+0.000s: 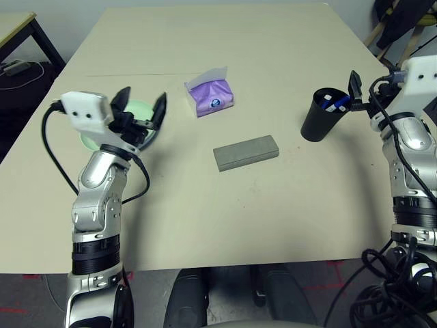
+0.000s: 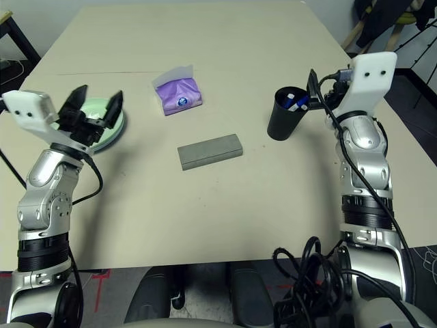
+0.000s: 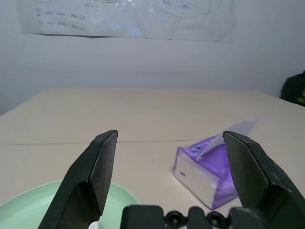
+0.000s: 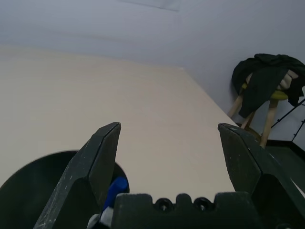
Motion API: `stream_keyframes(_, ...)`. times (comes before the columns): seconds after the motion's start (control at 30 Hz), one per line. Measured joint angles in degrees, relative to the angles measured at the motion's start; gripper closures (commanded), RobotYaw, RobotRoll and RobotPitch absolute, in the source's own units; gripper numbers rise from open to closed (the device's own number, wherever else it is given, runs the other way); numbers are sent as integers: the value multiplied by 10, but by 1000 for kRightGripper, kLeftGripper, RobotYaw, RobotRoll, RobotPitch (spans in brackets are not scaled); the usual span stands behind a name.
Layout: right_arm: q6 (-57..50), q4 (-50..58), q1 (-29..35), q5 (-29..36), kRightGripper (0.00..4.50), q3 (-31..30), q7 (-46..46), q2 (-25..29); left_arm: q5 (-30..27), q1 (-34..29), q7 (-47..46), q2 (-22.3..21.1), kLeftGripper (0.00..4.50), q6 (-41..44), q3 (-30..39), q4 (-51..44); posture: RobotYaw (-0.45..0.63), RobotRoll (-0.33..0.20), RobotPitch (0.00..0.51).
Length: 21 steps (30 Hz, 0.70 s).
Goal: Organize and tidy the items on the table.
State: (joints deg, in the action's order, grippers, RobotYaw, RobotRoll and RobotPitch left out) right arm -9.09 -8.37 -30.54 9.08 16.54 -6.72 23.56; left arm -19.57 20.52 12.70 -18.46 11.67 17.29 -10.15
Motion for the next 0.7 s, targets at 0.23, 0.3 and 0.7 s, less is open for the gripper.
stream_keyframes(0.23, 19, 20, 51, 21, 19, 11, -1, -19, 1, -28, -31, 17, 0, -2, 10, -7, 5, 0, 108)
stream_keyframes(0.3, 26, 20, 59, 25, 19, 16, -4, -20, 1, -38, -34, 19, 0, -2, 11, -8, 9, 0, 109)
stream_keyframes(0.7, 79, 10, 98, 40, 19, 24, -9, -37, 24, -99, -78, 23, 0, -15, 28, -46, 41, 0, 108)
